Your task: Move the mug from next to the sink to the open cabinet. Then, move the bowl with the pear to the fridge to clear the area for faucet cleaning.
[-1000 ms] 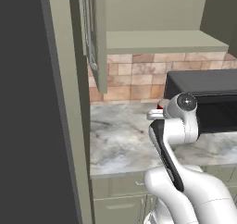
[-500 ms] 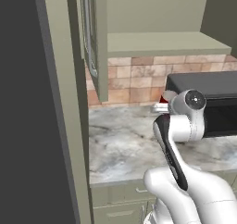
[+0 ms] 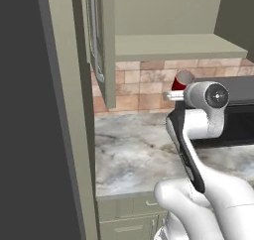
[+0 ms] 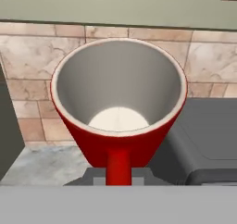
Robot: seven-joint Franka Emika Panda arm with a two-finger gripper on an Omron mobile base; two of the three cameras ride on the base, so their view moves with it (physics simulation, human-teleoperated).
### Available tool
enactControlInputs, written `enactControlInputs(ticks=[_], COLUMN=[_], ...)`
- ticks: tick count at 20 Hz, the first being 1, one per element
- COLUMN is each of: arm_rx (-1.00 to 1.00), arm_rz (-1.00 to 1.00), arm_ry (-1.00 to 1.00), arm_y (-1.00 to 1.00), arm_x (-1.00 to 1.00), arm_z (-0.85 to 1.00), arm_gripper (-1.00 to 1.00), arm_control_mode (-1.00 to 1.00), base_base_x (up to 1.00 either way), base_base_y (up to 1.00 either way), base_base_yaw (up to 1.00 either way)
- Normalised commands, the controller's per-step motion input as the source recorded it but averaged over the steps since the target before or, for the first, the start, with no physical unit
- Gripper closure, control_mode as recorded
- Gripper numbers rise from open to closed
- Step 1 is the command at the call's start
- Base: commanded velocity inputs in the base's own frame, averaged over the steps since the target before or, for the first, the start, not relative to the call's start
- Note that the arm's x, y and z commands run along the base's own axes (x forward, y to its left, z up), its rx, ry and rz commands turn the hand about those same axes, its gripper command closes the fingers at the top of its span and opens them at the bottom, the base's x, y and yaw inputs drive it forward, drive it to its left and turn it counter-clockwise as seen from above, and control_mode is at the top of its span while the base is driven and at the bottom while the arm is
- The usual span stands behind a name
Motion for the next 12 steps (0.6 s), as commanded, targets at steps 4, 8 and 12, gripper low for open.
enactControlInputs(ticks=[4, 8, 12], arm_rx=[0.00, 0.00, -0.04], arm_rz=[0.03, 0.01, 0.00], arm_ry=[0.00, 0.00, 0.00], arm_y=[0.02, 0.00, 0.00], arm_x=[0.05, 0.18, 0.49], arm_z=[1.00, 1.00, 0.60], arm_gripper=[1.00, 1.00, 1.00], arm_control_mode=[-1.00, -1.00, -1.00], base_base_x=[0.00, 0.00, 0.00], base_base_y=[0.00, 0.00, 0.00], base_base_yaw=[0.00, 0.00, 0.00])
